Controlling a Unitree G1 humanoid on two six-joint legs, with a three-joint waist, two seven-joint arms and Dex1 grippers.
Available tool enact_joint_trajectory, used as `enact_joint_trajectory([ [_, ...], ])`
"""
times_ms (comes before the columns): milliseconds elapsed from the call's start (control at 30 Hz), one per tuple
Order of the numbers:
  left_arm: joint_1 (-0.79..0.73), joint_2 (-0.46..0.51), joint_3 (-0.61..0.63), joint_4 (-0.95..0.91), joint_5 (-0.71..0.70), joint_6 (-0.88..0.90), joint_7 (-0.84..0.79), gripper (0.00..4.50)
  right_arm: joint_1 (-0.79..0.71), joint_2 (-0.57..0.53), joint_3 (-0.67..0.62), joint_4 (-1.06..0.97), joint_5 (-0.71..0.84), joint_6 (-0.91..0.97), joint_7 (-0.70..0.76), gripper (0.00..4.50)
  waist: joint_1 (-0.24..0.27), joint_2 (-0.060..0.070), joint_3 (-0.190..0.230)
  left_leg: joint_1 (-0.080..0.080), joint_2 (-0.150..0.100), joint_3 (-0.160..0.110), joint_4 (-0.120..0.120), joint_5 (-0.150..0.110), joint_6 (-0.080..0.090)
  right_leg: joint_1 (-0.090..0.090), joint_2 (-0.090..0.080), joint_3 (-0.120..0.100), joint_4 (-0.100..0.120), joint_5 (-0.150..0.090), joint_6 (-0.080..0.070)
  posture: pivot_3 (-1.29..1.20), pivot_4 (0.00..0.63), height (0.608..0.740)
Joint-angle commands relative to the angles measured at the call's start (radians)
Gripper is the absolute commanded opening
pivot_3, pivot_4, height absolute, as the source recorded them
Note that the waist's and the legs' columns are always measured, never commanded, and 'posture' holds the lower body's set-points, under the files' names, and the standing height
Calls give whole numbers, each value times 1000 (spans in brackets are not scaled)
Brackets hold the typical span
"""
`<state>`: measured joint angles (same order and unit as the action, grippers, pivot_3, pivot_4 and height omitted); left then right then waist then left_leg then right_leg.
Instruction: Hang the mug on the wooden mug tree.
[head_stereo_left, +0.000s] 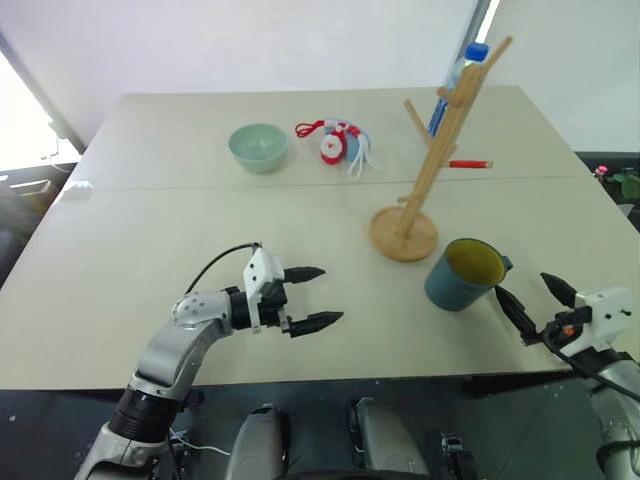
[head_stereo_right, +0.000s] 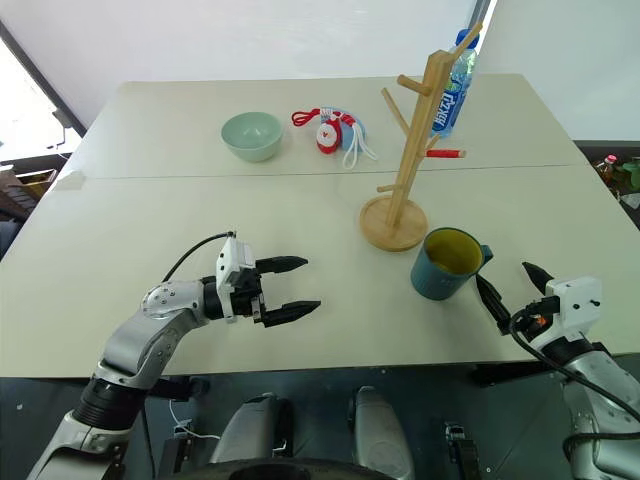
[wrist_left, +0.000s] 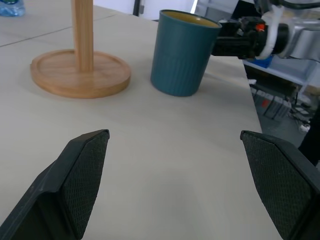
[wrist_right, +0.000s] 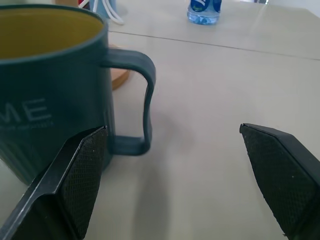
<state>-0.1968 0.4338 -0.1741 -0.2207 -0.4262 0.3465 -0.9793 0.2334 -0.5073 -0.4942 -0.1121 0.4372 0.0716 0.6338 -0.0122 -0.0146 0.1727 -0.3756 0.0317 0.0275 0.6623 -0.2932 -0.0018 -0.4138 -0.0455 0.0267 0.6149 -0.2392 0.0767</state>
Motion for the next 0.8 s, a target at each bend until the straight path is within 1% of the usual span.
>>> enact_joint_trajectory([
  [33, 13, 10, 3, -55, -23, 6, -8, 4500, -41, -27, -11, 35, 7, -25, 20, 4396, 0, 0, 0, 0, 0, 0, 0, 0, 0, 0, 0, 0, 0, 0, 0, 0, 150, 740],
  [367, 37, 8, 1, -68, -8, -18, 6, 4500, -149, -64, 17, 170, -5, -47, 83, 4396, 0, 0, 0, 0, 0, 0, 0, 0, 0, 0, 0, 0, 0, 0, 0, 0, 150, 740],
  [800, 60, 22, 12, -106, -8, -18, 33, 4500, -261, -66, 61, 334, -21, -77, 151, 4396, -1, 0, 0, 1, 0, 0, 0, 0, 0, 1, 1, 0, 0, 0, 0, 0, 150, 740],
])
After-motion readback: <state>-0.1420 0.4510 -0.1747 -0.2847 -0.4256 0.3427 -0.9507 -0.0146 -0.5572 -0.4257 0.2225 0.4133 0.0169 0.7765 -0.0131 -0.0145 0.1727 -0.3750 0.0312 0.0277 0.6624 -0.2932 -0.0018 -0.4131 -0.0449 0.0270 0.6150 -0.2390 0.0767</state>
